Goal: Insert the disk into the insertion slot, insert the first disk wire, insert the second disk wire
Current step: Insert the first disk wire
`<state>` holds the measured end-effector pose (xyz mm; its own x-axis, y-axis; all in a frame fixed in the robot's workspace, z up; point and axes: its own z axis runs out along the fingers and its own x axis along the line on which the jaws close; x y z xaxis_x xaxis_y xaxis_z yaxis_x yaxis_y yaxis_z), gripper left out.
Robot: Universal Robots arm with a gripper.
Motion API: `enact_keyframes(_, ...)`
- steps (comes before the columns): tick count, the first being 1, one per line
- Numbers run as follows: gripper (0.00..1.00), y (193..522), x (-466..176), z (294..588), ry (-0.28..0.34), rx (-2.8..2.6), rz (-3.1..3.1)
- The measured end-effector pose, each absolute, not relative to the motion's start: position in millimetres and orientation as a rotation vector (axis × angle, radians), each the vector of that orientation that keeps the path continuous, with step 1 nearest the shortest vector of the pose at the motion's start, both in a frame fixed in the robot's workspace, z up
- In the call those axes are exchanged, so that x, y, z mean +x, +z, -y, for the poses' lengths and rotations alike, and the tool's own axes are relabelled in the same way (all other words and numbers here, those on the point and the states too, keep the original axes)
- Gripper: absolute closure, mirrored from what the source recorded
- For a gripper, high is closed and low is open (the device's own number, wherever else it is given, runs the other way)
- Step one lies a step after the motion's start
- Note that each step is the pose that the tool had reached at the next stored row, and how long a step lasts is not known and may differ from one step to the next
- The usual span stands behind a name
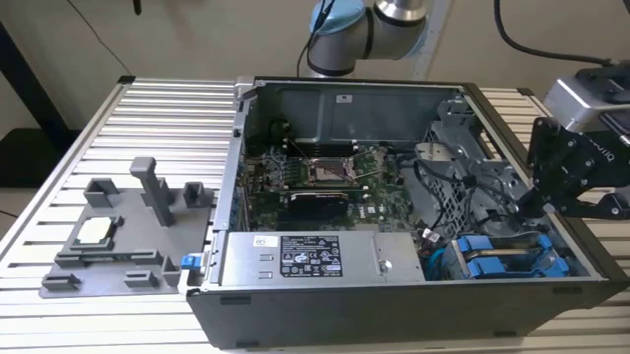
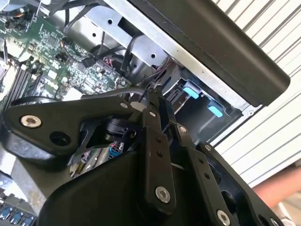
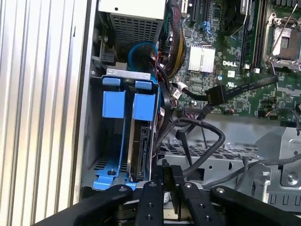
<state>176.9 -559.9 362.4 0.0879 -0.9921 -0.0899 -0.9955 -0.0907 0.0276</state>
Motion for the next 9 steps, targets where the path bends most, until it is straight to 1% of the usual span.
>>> enact_keyframes(9, 0.81, 359.7, 170.8, 568.8, 0.121, -2.279, -2.098)
